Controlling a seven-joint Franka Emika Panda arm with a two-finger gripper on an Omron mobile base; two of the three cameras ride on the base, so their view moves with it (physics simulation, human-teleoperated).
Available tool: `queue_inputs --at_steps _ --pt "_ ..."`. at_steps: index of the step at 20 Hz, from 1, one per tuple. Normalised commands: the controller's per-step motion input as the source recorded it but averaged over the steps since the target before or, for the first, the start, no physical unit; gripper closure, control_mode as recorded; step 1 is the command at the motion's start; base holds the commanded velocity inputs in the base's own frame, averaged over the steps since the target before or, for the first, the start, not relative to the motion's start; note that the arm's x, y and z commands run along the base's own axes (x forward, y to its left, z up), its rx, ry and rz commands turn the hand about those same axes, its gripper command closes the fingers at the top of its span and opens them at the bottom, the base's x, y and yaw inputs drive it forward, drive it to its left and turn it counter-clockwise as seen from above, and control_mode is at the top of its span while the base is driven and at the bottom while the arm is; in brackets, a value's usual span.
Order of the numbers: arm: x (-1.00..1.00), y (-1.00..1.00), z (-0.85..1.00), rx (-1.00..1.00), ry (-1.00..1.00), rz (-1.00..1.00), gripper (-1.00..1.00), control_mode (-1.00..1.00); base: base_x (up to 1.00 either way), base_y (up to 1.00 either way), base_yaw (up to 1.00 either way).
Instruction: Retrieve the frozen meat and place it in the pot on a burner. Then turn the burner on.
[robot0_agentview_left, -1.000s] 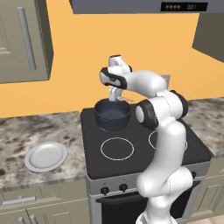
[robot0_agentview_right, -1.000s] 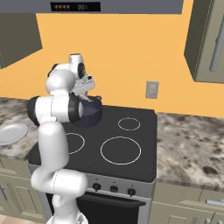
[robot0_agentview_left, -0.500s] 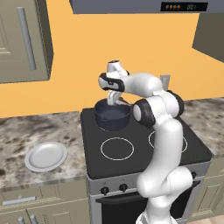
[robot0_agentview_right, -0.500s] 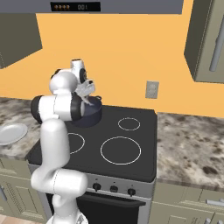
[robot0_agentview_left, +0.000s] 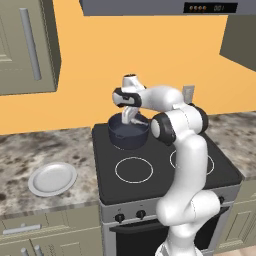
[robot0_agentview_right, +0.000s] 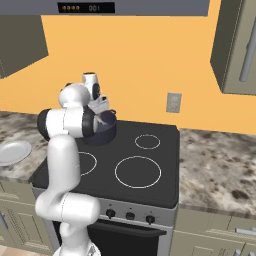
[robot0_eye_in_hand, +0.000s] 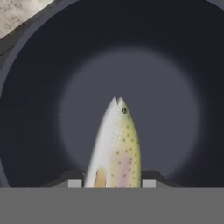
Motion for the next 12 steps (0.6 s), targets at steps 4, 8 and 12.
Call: queue_inputs --at_steps 4,8,12 --pt "0.03 0.0 -0.19 0.05 0.0 0.0 1.0 -1.0 0.0 0.0 0.0" --pt "0.17 0.08 -0.2 0.04 -0.01 0.0 1.0 -1.0 0.0 0.0 0.0" --pt "0.21 0.06 -0.13 0.03 -0.01 0.0 -1.0 -1.0 0.0 0.0 0.0"
